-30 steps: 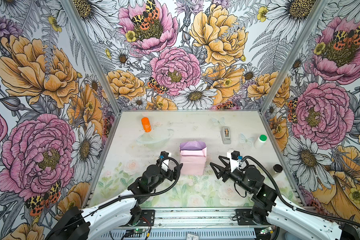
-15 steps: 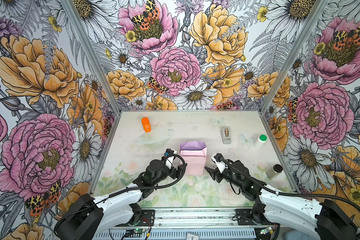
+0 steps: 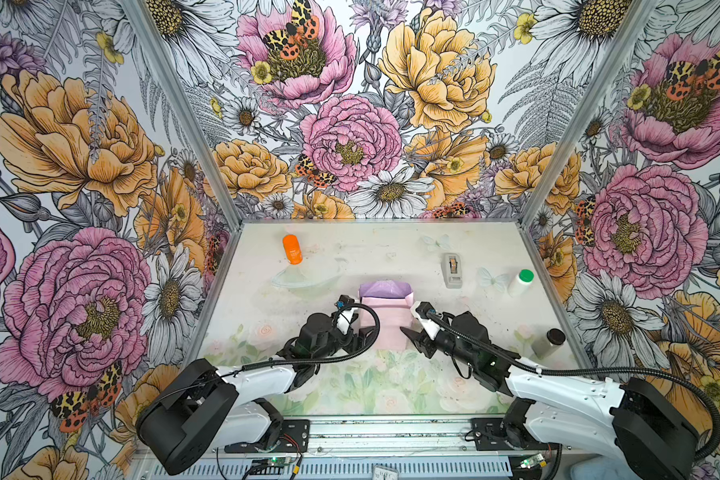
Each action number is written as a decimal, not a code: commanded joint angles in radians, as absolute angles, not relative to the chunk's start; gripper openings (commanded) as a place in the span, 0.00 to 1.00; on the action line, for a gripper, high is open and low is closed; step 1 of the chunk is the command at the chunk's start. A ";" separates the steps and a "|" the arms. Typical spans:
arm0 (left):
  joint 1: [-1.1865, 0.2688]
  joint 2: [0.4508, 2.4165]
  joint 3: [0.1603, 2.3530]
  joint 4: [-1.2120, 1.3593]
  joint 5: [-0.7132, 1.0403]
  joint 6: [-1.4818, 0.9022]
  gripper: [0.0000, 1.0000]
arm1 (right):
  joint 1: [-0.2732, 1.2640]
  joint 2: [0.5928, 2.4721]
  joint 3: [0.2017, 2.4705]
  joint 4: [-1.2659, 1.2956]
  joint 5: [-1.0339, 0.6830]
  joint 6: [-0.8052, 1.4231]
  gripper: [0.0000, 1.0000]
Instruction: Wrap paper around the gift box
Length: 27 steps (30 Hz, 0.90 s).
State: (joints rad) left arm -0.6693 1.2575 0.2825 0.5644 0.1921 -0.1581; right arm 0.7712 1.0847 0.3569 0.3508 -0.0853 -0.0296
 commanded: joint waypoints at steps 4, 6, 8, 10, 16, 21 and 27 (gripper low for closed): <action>-0.679 1.283 0.295 0.613 0.241 -0.123 0.70 | 0.762 1.134 0.374 0.367 -0.137 -0.025 0.38; -0.700 1.304 0.293 0.613 0.241 -0.104 0.68 | 0.764 1.145 0.368 0.365 -0.158 -0.009 0.35; -0.718 1.329 0.290 0.614 0.236 -0.095 0.66 | 0.763 1.149 0.362 0.360 -0.172 0.003 0.32; -0.735 1.350 0.286 0.614 0.228 -0.094 0.65 | 0.765 1.147 0.354 0.350 -0.183 0.018 0.29; -0.746 1.362 0.264 0.624 0.205 -0.111 0.63 | 0.780 1.146 0.351 0.288 -0.185 0.023 0.23; -0.750 1.359 0.244 0.635 0.194 -0.114 0.61 | 0.787 1.118 0.322 0.276 -0.162 0.033 0.21; -0.767 1.410 0.216 0.704 0.169 -0.140 0.61 | 0.814 1.129 0.312 0.292 -0.145 0.029 0.20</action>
